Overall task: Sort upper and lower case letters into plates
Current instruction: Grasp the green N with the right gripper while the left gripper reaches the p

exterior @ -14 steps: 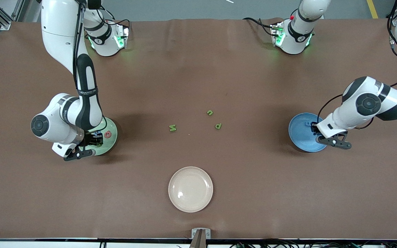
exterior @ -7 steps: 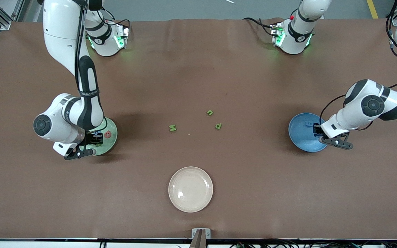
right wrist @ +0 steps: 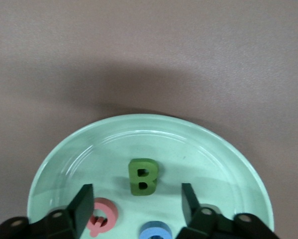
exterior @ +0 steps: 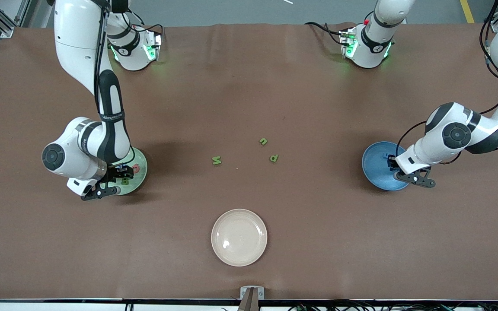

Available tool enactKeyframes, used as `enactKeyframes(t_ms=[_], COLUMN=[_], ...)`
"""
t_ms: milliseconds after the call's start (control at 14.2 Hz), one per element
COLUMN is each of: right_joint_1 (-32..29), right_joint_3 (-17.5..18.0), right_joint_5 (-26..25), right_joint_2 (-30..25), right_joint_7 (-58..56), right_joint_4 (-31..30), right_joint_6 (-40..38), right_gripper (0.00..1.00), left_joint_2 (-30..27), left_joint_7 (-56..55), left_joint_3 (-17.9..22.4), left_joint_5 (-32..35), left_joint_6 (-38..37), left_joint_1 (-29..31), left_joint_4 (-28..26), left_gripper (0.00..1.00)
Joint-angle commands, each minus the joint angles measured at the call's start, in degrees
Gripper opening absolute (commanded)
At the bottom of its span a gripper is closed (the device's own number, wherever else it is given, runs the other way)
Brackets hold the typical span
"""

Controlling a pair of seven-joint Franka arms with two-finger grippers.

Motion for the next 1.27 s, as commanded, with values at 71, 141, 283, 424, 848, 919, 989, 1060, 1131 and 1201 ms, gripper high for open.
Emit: enactKeyframes(t_ms=[71,141,283,424,848,919,989,1060,1131,1201], right_joint_1=[4.2,6.22,10.79,15.01,26.88,28.81,30.13,31.28,32.25,33.3], right_joint_3=[-0.43,-0.43,-0.52,-0.69,-0.34,-0.34,-0.34,-0.08,0.1,0.19], right_joint_5=[1.02,1.02,1.02,1.02,1.02,1.02,1.02,1.02,1.11,1.2], right_joint_2=[-4.52,-5.14,-5.24,-5.24,-4.18,-3.49,-3.13,-2.87,-1.99,-0.94], right_joint_7=[10.93,14.72,22.02,27.65,38.55,40.23,41.46,42.78,44.1,45.33], right_joint_4=[-0.9,-1.25,-1.96,-1.87,-2.05,-2.05,-2.05,-2.05,-2.05,-1.87], right_joint_6=[-4.69,-4.69,-4.43,-3.99,3.56,4.35,5.32,7.15,8.39,9.53], right_gripper=[1.0,1.0,1.0,1.0,1.0,1.0,0.99,0.95,0.89,0.83], left_joint_2=[-0.35,-0.35,-0.88,-1.49,-1.58,-1.5,-1.32,-1.06,-1.14,-1.14], left_joint_7=[-0.79,-0.79,-1.31,-2.98,-20.8,-23.79,-25.56,-26.36,-27.76,-29.25], left_joint_3=[0.5,0.5,0.32,-1.6,-13.39,-13.48,-13.48,-13.48,-12.87,-11.73], left_joint_5=[1.52,1.52,1.43,0.55,-6.38,-8.22,-10.41,-11.66,-12.19,-12.19], left_joint_6=[1.44,1.44,1.09,0.56,-10.51,-11.13,-11.22,-11.22,-11.31,-11.31], left_joint_1=[-0.06,-0.06,-0.06,-0.06,-5.57,-8.55,-11.8,-15.14,-20.14,-24.1], left_joint_4=[-0.31,-0.31,-0.4,-0.4,1.35,2.75,4.25,5.91,7.76,9.17], left_gripper=[0.19,0.25,0.75,0.85,0.9,0.96,0.99,0.99,0.99,0.99])
